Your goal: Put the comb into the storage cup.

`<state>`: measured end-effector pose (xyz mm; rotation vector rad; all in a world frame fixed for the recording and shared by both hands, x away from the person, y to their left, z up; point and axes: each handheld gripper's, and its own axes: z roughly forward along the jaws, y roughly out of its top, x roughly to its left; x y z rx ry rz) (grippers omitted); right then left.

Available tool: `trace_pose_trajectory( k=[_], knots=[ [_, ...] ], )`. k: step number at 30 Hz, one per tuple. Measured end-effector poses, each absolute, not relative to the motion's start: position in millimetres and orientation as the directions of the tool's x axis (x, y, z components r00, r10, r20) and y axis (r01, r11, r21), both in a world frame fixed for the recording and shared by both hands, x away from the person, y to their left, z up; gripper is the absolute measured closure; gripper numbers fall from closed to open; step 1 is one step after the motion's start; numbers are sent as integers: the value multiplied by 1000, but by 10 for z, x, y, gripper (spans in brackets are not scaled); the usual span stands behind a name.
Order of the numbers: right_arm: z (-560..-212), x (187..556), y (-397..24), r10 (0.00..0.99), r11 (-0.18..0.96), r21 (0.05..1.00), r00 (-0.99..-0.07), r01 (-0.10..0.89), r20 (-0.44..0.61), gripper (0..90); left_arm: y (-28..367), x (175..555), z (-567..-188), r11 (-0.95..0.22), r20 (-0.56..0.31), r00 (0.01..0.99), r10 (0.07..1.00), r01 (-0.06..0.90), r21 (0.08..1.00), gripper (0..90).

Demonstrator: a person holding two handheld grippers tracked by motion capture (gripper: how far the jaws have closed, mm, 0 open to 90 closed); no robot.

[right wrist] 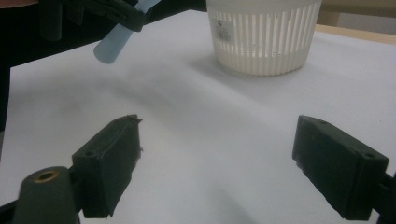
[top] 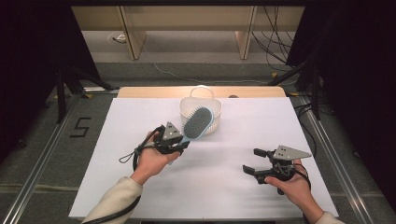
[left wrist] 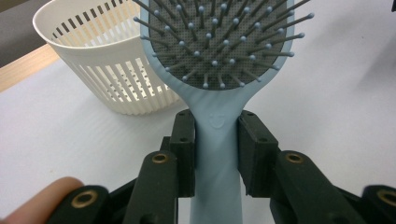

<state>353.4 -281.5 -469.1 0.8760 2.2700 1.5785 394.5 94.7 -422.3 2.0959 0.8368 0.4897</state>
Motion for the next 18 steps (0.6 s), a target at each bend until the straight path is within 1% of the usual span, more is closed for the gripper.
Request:
trace_pose_trajectory(
  k=[18],
  knots=[
    [-4699,3537,-2813,598,231,911,-789,341,144,162,972,3951,-4208,-425,55,686,725,384,819,696]
  ],
)
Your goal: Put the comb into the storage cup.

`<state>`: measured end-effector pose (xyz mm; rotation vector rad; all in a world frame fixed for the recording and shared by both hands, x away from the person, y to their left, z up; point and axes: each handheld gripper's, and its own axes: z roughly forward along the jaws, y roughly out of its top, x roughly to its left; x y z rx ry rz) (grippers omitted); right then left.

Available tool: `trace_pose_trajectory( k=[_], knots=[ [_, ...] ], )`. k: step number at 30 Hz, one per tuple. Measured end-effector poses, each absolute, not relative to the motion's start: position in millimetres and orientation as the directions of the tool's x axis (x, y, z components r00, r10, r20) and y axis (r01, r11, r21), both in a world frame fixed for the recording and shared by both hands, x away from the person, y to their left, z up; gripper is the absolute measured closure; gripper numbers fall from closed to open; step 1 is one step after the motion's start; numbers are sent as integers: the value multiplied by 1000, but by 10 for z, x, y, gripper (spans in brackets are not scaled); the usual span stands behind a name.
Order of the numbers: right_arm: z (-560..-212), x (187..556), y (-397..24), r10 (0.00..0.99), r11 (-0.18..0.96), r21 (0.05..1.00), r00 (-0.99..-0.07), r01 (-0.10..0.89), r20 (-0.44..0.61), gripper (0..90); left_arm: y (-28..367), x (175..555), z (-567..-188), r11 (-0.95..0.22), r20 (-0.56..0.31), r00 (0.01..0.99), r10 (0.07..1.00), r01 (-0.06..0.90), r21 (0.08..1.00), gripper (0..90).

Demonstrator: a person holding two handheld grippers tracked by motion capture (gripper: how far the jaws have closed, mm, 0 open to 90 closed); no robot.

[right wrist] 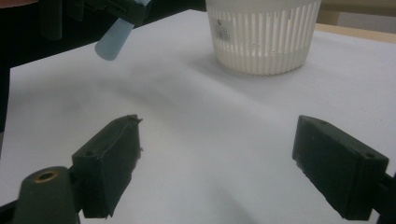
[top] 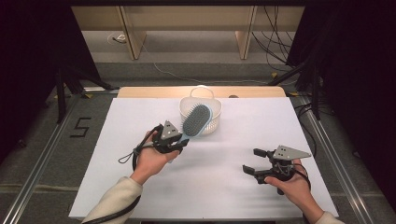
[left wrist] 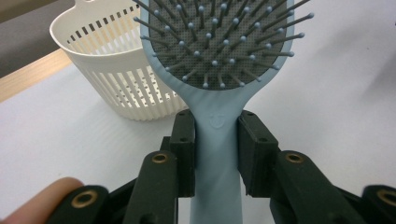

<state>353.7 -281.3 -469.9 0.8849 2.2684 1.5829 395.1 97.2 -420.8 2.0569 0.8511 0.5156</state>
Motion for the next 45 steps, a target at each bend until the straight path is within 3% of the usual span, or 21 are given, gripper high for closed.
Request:
trace_pose_trajectory(
  k=[45],
  knots=[
    [-4697,3535,-2817,597,235,911,-790,337,138,162,1058,3973,-4165,-363,51,655,754,350,863,696]
  ],
)
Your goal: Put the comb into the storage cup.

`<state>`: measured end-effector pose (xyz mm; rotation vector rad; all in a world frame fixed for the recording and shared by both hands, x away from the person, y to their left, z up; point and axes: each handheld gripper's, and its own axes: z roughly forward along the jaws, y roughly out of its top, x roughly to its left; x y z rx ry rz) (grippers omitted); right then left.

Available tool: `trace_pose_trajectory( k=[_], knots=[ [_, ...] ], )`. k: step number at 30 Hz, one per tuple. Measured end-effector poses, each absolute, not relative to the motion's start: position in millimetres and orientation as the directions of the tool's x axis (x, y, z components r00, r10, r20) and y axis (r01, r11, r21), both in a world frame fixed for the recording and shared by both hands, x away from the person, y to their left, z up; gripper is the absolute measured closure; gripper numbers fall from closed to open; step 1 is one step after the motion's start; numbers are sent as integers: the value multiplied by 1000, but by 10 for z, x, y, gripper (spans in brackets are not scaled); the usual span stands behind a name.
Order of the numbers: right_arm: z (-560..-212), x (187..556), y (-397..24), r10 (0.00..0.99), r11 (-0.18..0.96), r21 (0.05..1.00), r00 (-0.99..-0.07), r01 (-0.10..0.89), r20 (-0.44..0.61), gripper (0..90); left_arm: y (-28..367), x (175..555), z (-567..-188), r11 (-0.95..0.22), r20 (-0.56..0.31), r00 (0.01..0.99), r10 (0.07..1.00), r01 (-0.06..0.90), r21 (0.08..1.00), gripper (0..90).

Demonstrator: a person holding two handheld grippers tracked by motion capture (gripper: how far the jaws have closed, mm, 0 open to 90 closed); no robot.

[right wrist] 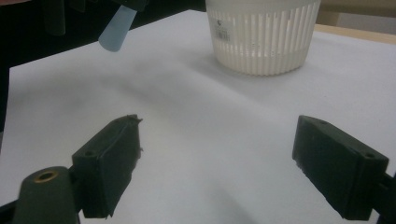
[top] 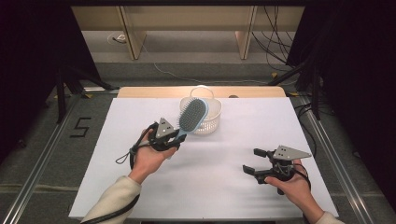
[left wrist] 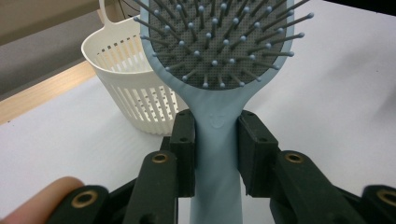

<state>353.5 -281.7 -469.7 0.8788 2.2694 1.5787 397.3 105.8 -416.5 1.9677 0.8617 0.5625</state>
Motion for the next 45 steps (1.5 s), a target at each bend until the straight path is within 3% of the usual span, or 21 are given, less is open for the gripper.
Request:
trace_pose_trajectory(
  k=[45],
  knots=[
    [-4697,3535,-2815,597,234,911,-790,339,141,162,1114,3974,-4118,-299,38,631,775,314,901,696]
  ],
)
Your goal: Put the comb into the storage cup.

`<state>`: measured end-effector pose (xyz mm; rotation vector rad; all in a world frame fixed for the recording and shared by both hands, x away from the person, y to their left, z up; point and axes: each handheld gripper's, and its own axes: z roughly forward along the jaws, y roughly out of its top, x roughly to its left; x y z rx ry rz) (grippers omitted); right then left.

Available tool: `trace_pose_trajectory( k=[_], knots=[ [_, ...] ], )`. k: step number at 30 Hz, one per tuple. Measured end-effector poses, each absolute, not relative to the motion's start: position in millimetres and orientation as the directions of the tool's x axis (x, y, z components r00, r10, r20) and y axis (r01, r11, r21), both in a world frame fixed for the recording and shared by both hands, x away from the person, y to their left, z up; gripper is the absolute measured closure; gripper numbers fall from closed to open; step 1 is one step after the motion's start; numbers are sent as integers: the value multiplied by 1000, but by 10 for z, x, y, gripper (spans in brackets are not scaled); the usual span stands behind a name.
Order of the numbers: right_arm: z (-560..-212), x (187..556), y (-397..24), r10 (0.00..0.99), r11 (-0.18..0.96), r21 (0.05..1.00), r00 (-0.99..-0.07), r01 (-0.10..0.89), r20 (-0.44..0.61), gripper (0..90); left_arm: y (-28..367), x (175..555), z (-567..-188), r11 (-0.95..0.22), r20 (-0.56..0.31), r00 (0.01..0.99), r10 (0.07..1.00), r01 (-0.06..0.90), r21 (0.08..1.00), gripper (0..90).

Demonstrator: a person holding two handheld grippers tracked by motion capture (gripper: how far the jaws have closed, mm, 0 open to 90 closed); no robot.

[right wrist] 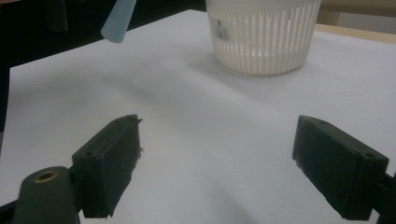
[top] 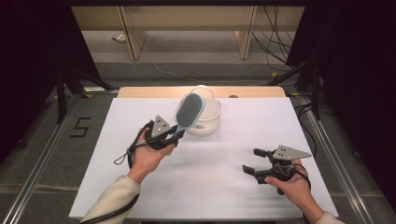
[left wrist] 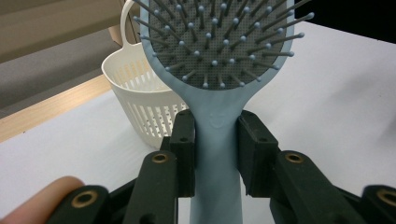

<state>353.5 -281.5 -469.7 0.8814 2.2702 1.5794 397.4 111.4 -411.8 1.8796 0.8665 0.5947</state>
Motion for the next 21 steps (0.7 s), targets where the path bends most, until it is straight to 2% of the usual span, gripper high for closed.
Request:
trace_pose_trajectory(
  k=[21],
  knots=[
    [-4703,3538,-2811,595,233,911,-791,340,143,162,1137,3978,-4100,-280,28,622,782,310,909,696]
  ],
)
